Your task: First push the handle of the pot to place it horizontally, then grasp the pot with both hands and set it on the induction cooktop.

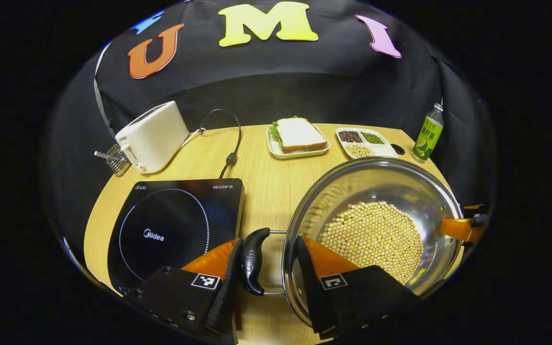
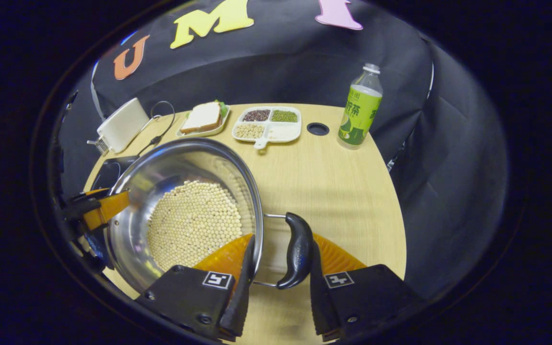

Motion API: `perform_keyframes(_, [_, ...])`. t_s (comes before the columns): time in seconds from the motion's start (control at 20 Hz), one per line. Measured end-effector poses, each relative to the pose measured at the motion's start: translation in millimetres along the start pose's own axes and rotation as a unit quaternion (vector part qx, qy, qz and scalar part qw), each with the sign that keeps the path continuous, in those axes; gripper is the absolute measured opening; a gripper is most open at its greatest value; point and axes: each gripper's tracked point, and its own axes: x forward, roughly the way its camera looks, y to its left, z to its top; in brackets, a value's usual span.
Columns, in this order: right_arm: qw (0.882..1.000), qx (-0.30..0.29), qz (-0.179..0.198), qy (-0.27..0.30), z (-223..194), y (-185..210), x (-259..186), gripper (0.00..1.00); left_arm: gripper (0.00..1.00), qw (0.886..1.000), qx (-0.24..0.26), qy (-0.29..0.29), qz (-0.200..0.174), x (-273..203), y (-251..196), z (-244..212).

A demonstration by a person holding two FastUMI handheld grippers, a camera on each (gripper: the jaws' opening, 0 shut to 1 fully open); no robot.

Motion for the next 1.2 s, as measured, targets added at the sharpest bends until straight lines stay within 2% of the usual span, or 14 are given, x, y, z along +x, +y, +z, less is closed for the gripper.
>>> perform_keyframes(0.4, [1.000,0.009,0.009,-0.017,7.5,42.7,-38.4,0.53,0.60,1.000,0.012,-0.022,0.003,-33.5,42.6,18.5])
perform_keyframes(0.8, [0.999,0.010,0.027,-0.025,16.3,120.0,-60.9,0.53,0.60,0.999,0.014,-0.034,0.018,-61.1,117.1,26.4])
perform_keyframes(0.85, [0.999,0.008,0.029,-0.026,16.8,131.1,-63.3,0.56,0.60,0.999,0.013,-0.034,0.021,-63.0,127.0,26.1])
perform_keyframes(1.2, [0.999,0.007,0.043,-0.024,18.6,203.7,-63.5,0.53,0.60,0.999,0.007,-0.035,0.038,-69.7,196.9,22.4])
